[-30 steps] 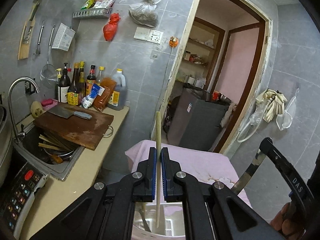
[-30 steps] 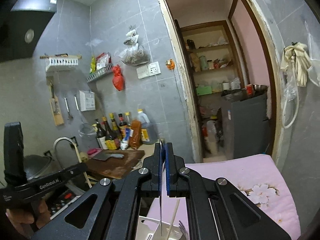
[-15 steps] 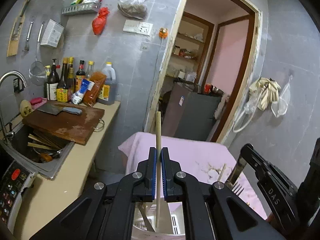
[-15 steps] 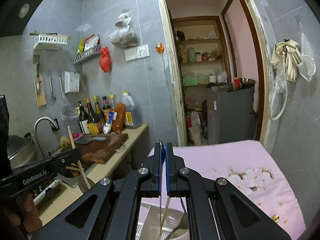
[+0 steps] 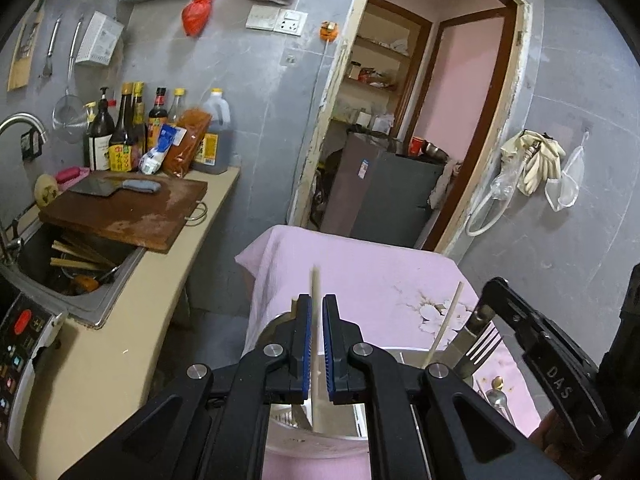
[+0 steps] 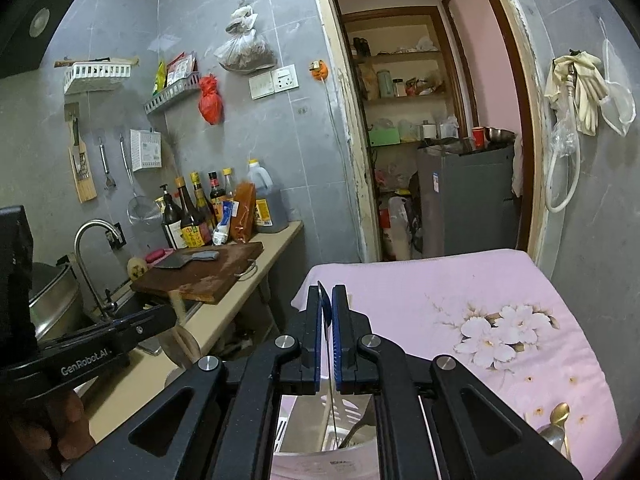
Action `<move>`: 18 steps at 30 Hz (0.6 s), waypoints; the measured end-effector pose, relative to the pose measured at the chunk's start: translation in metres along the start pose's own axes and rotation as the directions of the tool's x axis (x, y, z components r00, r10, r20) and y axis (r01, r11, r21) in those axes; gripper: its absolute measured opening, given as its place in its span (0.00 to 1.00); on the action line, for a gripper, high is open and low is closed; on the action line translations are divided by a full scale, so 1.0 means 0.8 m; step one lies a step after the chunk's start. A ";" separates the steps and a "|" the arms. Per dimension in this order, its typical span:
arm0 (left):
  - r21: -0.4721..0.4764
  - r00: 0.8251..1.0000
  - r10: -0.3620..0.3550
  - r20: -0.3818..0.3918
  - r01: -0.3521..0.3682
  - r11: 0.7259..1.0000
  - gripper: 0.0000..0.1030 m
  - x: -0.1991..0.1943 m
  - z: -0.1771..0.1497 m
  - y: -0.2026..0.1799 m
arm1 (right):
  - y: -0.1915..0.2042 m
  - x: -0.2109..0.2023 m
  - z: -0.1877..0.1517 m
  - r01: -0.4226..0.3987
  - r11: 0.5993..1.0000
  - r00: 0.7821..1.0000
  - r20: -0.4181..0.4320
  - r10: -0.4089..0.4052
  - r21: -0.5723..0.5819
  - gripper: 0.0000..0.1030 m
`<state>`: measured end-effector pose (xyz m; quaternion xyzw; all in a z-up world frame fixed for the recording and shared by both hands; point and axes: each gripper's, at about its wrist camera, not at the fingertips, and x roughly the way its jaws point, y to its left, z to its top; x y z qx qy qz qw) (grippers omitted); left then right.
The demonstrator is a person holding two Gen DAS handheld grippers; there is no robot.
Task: Organize utensils
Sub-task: 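Lift and carry the chopsticks in both tools over the white caddy, then open both tools to drop the chopsticks into the caddy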
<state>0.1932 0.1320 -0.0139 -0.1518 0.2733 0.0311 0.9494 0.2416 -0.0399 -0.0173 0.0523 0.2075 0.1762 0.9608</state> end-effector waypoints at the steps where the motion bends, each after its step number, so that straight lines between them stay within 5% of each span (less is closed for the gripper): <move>1: -0.004 1.000 -0.001 -0.004 0.001 1.000 0.06 0.000 0.000 0.001 | -0.002 -0.001 0.000 -0.003 1.000 1.000 -0.001 0.003 0.001 0.05; 4: -0.002 1.000 -0.001 -0.005 0.001 1.000 0.07 -0.001 0.001 0.001 | -0.007 -0.008 0.003 -0.012 1.000 1.000 0.006 0.012 0.009 0.09; 8: -0.006 1.000 -0.010 -0.002 0.010 1.000 0.10 -0.007 0.002 -0.004 | -0.016 -0.023 0.011 -0.035 0.999 0.999 0.040 0.034 0.022 0.32; 12: -0.024 0.999 -0.029 0.025 0.029 0.999 0.36 -0.016 0.004 -0.013 | -0.025 -0.042 0.022 -0.024 0.999 0.997 0.077 0.022 0.027 0.36; 18: -0.021 0.993 -0.052 0.107 0.055 0.998 0.68 -0.035 0.007 -0.045 | -0.059 -0.082 0.038 0.025 0.999 0.989 0.145 -0.031 0.041 0.62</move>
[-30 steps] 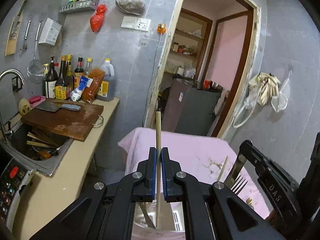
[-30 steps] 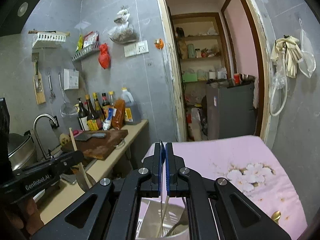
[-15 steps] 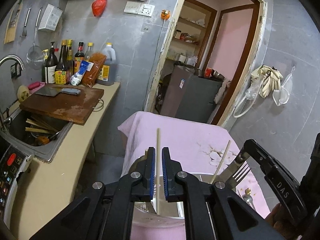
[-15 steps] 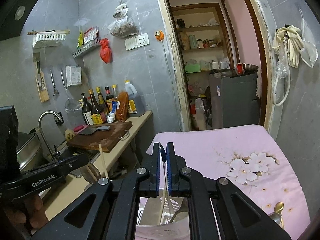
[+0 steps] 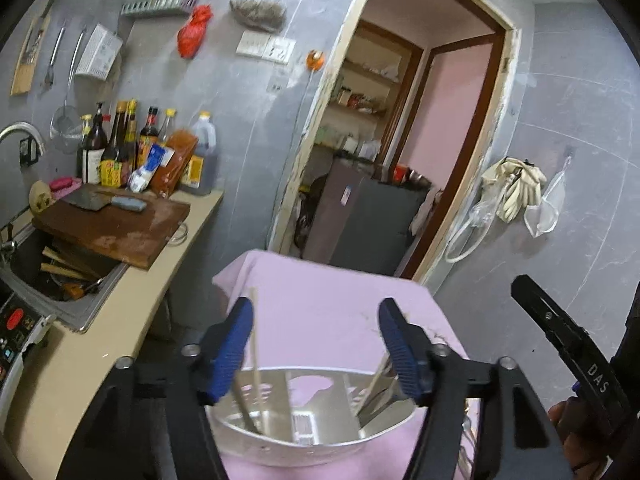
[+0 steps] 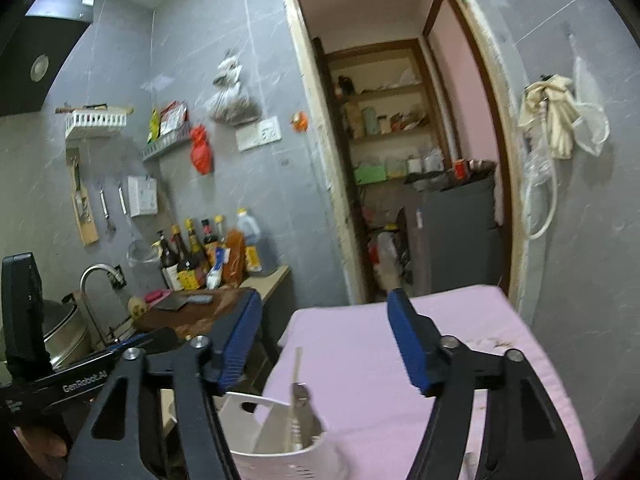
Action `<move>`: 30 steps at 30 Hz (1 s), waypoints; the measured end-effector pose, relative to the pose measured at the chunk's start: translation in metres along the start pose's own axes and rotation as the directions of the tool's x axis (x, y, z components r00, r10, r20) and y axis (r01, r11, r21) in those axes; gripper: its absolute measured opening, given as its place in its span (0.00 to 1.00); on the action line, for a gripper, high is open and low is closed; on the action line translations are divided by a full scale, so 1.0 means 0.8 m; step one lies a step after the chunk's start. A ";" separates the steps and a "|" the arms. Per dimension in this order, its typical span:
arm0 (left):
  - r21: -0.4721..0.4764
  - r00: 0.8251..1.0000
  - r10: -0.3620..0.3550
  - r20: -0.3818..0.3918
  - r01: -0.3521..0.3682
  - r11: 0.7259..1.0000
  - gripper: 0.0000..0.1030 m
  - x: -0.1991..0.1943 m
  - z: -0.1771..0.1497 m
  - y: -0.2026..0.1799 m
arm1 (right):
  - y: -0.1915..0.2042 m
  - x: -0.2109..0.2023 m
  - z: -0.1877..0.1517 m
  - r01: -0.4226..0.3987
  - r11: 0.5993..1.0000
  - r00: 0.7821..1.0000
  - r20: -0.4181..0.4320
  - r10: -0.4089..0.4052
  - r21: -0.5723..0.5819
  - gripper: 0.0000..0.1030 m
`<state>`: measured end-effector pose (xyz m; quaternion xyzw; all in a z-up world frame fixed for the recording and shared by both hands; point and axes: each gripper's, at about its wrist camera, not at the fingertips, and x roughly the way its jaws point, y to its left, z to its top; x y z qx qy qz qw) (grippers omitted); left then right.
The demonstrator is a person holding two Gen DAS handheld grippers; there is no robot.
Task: Organize utensils
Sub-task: 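Open both tools to drop the chopsticks into the caddy, then move both tools back down to the remaining cutlery on the table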
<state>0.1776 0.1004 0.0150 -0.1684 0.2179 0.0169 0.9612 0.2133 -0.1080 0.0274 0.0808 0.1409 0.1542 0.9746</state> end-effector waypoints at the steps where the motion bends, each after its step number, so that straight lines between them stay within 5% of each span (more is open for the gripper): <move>1: 0.007 1.000 0.003 0.014 -0.003 1.000 0.73 -0.002 0.000 -0.008 | -0.008 -0.007 0.003 0.010 1.000 1.000 0.009 -0.010 -0.001 0.67; 4: 0.023 0.998 0.011 0.060 -0.013 1.000 0.88 -0.009 -0.005 -0.031 | -0.031 -0.026 0.008 0.032 0.999 0.999 0.026 -0.031 -0.006 0.76; 9: 0.041 0.994 0.019 0.106 -0.023 0.999 0.97 -0.014 -0.019 -0.069 | -0.066 -0.053 0.013 0.072 0.997 0.997 0.026 -0.071 -0.031 0.88; 21: 0.155 0.993 0.039 0.115 -0.056 0.986 0.98 -0.006 -0.079 -0.166 | -0.161 -0.101 -0.001 0.162 0.984 0.987 -0.002 -0.163 -0.080 0.97; 30: 0.166 0.998 0.068 -0.004 -0.067 0.984 0.98 0.026 -0.136 -0.206 | -0.246 -0.090 -0.043 0.165 0.984 0.979 -0.109 -0.172 -0.068 0.97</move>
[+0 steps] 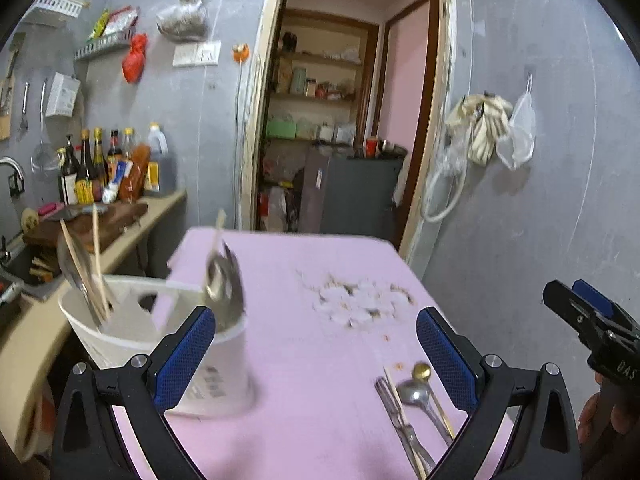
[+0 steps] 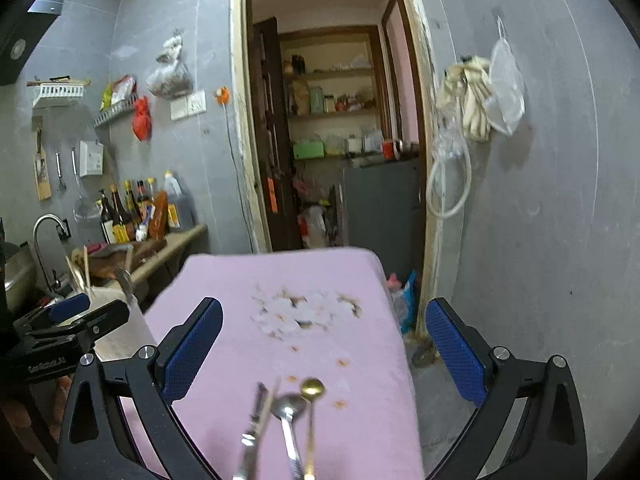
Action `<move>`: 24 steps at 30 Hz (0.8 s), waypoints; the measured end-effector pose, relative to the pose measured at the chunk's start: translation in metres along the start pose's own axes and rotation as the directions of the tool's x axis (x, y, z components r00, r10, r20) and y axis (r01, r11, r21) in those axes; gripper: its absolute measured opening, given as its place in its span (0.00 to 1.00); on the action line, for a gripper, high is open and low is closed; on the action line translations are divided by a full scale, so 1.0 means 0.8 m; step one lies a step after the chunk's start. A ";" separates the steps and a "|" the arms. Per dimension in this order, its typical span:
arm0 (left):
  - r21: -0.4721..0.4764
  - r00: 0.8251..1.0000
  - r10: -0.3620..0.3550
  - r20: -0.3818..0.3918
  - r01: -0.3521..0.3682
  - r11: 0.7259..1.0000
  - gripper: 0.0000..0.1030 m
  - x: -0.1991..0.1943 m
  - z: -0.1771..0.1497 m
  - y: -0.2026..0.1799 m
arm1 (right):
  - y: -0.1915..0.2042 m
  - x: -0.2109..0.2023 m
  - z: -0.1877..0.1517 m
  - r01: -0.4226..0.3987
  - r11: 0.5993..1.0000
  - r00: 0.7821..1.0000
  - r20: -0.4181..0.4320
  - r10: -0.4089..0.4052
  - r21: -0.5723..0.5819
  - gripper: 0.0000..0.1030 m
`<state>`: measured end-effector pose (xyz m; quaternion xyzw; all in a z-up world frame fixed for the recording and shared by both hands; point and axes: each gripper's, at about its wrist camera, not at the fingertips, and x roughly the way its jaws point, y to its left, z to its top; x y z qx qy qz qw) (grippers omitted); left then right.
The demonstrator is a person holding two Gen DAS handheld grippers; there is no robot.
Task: Organize utensils
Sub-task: 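Move both tools back down to the remaining cutlery on the table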
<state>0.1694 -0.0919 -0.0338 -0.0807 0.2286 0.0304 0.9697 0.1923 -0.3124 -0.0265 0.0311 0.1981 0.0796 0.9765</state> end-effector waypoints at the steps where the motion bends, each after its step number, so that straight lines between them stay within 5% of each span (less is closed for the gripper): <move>1: 0.000 1.000 0.007 -0.016 -0.007 1.000 0.98 0.005 -0.007 -0.005 | -0.008 0.006 -0.005 0.000 1.000 1.000 -0.012 0.000 0.003 0.97; 8: -0.021 0.993 0.035 -0.116 -0.037 0.999 0.98 0.046 -0.044 -0.026 | -0.051 0.057 -0.051 -0.029 0.999 0.993 -0.114 0.034 0.044 0.97; 13: -0.069 0.975 -0.013 -0.223 -0.002 0.998 0.98 0.082 -0.063 -0.030 | -0.066 0.095 -0.082 -0.069 0.995 0.975 -0.206 0.081 0.068 0.96; 17: -0.108 0.960 -0.060 -0.275 0.031 0.994 0.96 0.104 -0.075 -0.030 | -0.068 0.122 -0.104 -0.105 0.991 0.952 -0.280 0.123 0.079 0.78; 24: -0.129 0.915 -0.138 -0.379 0.095 0.987 0.71 0.139 -0.090 -0.042 | -0.064 0.159 -0.127 -0.176 0.982 0.913 -0.364 0.187 0.065 0.51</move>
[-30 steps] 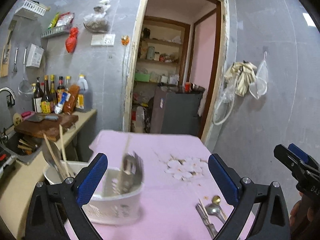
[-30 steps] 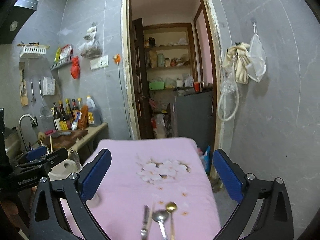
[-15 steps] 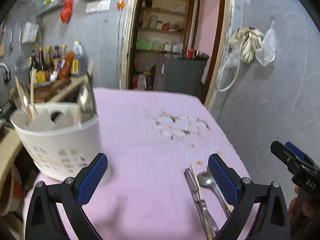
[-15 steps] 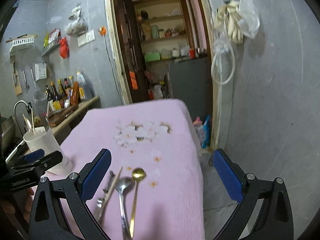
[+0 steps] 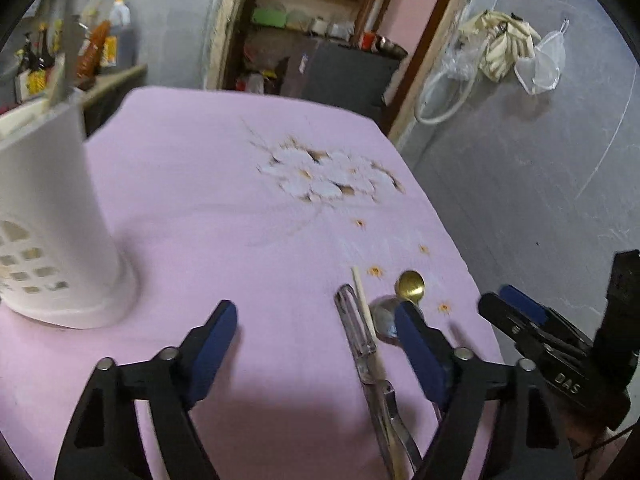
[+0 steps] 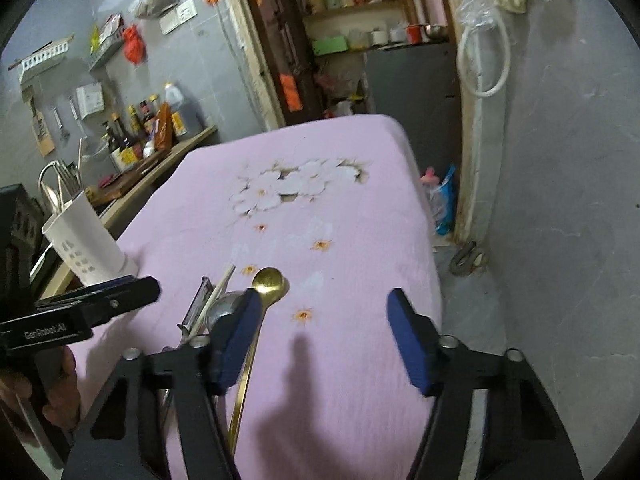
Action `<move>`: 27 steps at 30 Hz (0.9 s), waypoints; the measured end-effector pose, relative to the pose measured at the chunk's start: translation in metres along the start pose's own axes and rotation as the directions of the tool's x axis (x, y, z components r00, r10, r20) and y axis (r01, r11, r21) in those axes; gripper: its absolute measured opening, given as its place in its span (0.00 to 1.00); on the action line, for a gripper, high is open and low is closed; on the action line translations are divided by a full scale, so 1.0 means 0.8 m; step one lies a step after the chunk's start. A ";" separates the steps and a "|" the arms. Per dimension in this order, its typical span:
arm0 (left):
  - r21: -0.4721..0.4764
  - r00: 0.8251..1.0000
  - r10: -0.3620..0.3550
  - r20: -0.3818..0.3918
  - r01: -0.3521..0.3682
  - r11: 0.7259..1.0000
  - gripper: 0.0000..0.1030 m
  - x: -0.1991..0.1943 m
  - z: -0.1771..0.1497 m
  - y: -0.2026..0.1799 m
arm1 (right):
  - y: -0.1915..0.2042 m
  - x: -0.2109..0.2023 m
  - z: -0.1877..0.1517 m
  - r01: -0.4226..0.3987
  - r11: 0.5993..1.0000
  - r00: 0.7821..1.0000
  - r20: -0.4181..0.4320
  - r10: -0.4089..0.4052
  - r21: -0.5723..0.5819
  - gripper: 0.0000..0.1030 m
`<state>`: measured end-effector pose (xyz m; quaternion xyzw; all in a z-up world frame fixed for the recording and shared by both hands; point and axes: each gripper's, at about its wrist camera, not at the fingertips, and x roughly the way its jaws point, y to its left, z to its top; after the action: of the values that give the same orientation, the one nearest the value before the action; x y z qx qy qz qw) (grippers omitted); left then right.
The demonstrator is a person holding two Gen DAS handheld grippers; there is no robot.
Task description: Organize utensils
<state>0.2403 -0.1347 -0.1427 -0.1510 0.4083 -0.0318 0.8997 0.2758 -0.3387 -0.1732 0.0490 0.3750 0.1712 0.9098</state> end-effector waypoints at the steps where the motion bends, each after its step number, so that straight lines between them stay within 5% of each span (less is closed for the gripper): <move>1: 0.008 1.000 -0.013 -0.021 0.013 1.000 0.67 0.006 0.000 -0.003 | 0.001 0.007 0.001 -0.014 1.000 1.000 -0.012 0.014 -0.011 0.44; 9: 0.011 0.990 -0.064 -0.123 0.066 0.998 0.44 0.038 0.000 -0.011 | 0.008 0.043 0.006 -0.120 0.992 0.989 -0.088 0.116 -0.044 0.25; 19: -0.006 0.973 -0.105 -0.205 0.106 0.994 0.21 0.059 0.019 -0.013 | 0.007 0.062 0.003 -0.190 0.981 0.971 -0.153 0.185 -0.022 0.24; 27: -0.017 0.970 -0.104 -0.220 0.103 0.995 0.15 0.066 0.021 -0.013 | 0.007 0.084 0.010 -0.237 0.971 0.950 -0.207 0.232 -0.001 0.24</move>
<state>0.2882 -0.1501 -0.1673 -0.1701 0.4972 -0.0942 0.8456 0.3246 -0.3100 -0.2107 0.0634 0.4564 0.2869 0.8399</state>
